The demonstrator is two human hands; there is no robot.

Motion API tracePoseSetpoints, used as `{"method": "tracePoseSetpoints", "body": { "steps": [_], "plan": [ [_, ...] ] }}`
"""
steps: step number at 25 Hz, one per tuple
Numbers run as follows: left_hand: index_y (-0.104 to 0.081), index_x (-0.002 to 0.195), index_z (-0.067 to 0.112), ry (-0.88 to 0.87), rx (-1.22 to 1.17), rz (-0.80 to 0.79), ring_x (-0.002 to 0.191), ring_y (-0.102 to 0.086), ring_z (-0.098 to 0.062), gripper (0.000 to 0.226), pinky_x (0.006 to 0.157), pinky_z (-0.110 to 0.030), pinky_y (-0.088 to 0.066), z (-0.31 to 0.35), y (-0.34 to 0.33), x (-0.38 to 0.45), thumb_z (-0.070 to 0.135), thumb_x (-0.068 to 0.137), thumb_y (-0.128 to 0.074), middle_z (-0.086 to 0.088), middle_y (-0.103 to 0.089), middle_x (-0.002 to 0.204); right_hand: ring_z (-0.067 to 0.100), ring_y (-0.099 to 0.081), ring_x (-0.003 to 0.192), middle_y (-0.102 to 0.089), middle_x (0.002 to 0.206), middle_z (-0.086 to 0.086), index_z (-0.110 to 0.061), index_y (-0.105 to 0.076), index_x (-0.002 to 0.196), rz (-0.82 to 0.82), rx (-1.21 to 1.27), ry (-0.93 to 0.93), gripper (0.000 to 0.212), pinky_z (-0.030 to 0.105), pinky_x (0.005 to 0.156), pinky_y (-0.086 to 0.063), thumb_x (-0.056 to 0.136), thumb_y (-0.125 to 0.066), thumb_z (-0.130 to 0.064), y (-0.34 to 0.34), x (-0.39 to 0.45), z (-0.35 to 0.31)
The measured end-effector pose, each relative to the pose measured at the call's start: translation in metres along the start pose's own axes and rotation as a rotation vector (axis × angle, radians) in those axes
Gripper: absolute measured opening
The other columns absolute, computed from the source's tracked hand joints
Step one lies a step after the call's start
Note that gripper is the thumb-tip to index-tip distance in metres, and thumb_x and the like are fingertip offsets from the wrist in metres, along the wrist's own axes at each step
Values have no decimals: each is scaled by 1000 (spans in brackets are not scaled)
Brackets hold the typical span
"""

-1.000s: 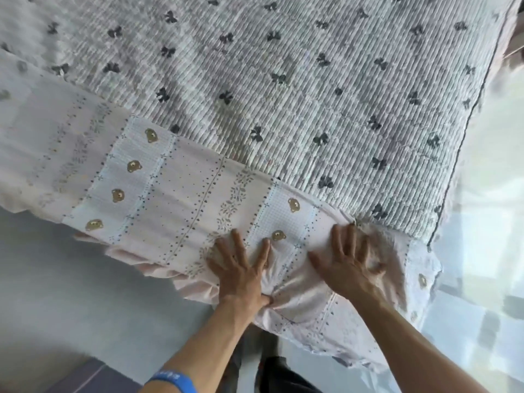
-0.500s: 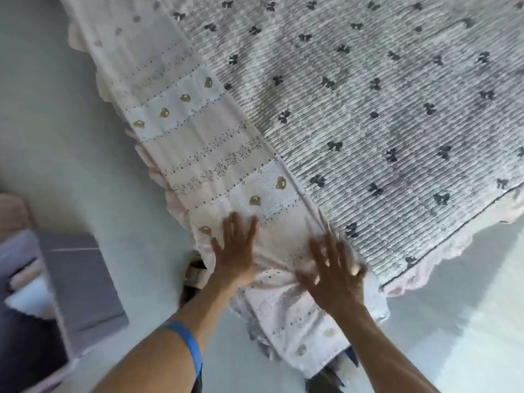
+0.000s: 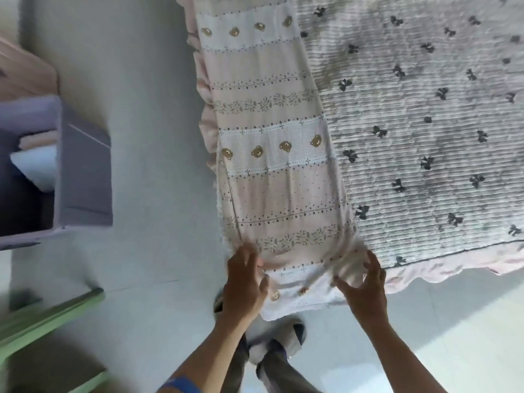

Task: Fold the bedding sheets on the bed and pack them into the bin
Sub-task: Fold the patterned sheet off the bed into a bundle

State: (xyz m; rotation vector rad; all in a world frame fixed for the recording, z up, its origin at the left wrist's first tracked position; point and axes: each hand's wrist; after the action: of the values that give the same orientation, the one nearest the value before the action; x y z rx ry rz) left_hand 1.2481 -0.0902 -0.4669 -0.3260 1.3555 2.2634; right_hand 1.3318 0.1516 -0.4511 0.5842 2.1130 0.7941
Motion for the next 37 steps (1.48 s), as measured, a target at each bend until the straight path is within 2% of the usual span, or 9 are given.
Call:
{"method": "tracePoseSetpoints", "body": {
  "steps": [4, 9, 12, 15, 18, 22, 29, 33, 37],
  "plan": [
    [-48, 106, 16, 614, -579, -96, 91, -60, -15, 48, 69, -27, -42, -9, -11, -13, 42, 78, -78, 1, -59, 104, 29, -68, 90, -74, 90, 3, -15, -68, 98, -247, 22, -194, 52, 43, 80, -54, 66, -82, -54, 7, 3, 20],
    [-57, 116, 18, 833, -1007, -33, 95, -63, -13, 69, 70, -28, -46, 3, -35, -36, 53, 63, -85, 1, -67, 109, 36, -70, 93, -76, 94, 14, -3, -70, 104, -551, 434, -368, 76, 49, 86, -56, 37, -83, -35, 23, 5, 26],
    [-50, 123, 27, 1091, -1359, -47, 106, -55, -19, 68, 89, -41, -44, 46, -41, -55, 55, 69, -81, 4, -59, 118, 34, -66, 70, -69, 81, 21, 8, -62, 101, -777, 629, -436, 72, 38, 55, -53, 38, -81, -20, 51, 9, 14],
    [-60, 127, 17, 1033, -1861, -83, 118, -56, -32, 68, 107, -49, -36, 93, -40, -76, 56, 74, -78, -14, -62, 129, 21, -42, 35, -49, 50, 13, 4, -62, 74, -932, 815, -505, 42, 25, 40, -31, 45, -82, -19, 82, 1, -12],
    [-64, 128, 18, 840, -2166, 190, 119, -59, -36, 34, 109, -53, -36, 117, -25, -72, 29, 97, -57, -17, -64, 127, 17, -31, 28, -39, 42, 9, 2, -60, 72, -991, 892, -509, 34, 22, 38, -26, 57, -80, -21, 106, 7, -35],
    [-57, 132, 10, 861, -2064, 340, 113, -62, -34, 50, 84, -45, -56, 112, 18, -43, 15, 83, -61, -17, -63, 127, 14, -34, 29, -43, 41, 5, -2, -67, 68, -1022, 954, -429, 23, 25, 39, -20, 78, -61, -21, 124, 31, -80],
    [-59, 84, 8, 945, -1752, 387, 65, -59, -22, 7, 45, -24, -48, 91, 124, 78, 12, 86, -63, -10, -60, 76, 11, -50, 40, -61, 62, 4, -9, -68, 68, -815, 889, -481, 27, 16, 42, -36, 81, -49, -23, 87, 113, -202],
    [-57, 90, 21, 783, -958, 456, 79, -68, -21, 13, 59, -25, -50, 79, 113, 105, 31, 85, -63, 0, -68, 89, 25, -60, 72, -68, 84, 11, -6, -63, 98, -645, 754, -418, 42, 30, 62, -45, 99, -43, -43, 56, 153, -204],
    [-47, 127, 31, 77, -170, 135, 115, -53, -15, 51, 94, -32, -47, 70, 50, 51, 38, 81, -69, 5, -56, 126, 24, -54, 68, -60, 87, 13, -12, -63, 95, -589, 199, -90, 24, 28, 59, -44, 93, -62, -36, 35, 141, -174]
  ]
}}
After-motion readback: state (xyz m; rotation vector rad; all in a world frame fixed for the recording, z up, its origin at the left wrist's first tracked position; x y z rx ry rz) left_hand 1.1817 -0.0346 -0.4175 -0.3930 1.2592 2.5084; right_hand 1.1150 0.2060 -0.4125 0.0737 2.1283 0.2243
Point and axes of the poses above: each hand's wrist, its own x-axis towards the middle knuckle, its own y-axis out of the back of the hand, z = x × y
